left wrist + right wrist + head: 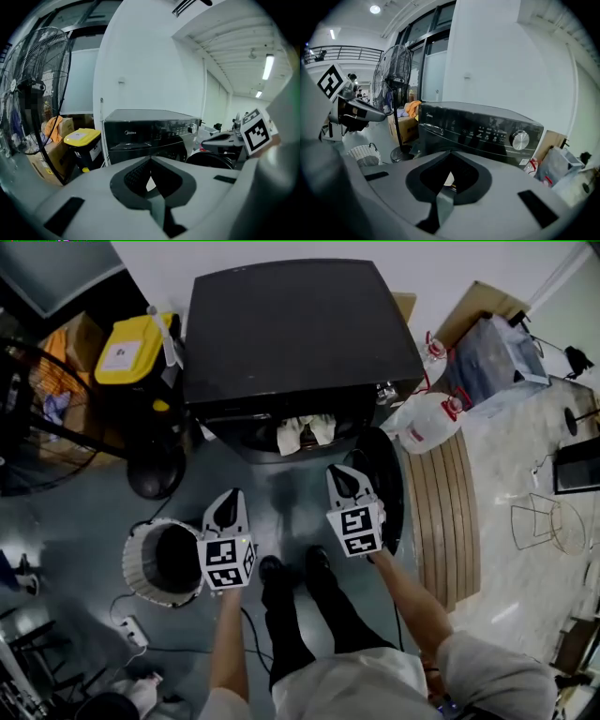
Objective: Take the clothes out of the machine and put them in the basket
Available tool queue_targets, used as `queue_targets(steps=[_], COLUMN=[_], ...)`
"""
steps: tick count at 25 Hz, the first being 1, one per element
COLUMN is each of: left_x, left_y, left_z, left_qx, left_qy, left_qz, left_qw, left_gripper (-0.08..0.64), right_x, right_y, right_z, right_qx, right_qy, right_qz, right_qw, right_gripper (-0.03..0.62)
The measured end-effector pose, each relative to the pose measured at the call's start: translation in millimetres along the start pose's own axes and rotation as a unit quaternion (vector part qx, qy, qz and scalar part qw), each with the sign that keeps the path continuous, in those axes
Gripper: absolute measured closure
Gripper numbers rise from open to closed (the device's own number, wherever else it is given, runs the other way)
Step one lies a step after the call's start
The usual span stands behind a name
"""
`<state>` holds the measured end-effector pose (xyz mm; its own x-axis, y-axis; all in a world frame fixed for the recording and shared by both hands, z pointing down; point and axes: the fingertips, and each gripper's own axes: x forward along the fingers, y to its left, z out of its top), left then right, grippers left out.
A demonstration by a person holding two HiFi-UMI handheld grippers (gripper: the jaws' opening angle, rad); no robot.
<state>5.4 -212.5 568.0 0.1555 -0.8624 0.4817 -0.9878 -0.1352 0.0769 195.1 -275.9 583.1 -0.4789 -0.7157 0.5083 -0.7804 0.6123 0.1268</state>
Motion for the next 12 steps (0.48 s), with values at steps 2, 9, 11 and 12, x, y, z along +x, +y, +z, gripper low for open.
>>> queue_targets(steps=[2,9,11,12], left_x=[15,78,94,103], left_y=[6,30,38,43], left_z=[-15,-69,-86,-93], left_qx=[-0.001,-0.002,-0.001,-0.002], left_qy=[0.005,0.006,0.006,0.005], left_qz=[-0.006,-0.036,-0.041,-0.043], left_qw=[1.0000,0.9993,0.9991,0.9991], left_gripper=[0.541,0.541,0.541,0.541], right_x=[18,87,107,118], right_y=[3,13,17,18], right_z=[-15,-70,-89,-98], right_qx=[0.004,0.019,0.026,0.028], right_qy=[0.006,0.012,0.015,0.016], right_qz=[-0.004,-0.032,-0.041,-0.045], right_qw=[1.000,0.999,0.999,0.998], right_gripper=[0.571,0.571,0.571,0.571])
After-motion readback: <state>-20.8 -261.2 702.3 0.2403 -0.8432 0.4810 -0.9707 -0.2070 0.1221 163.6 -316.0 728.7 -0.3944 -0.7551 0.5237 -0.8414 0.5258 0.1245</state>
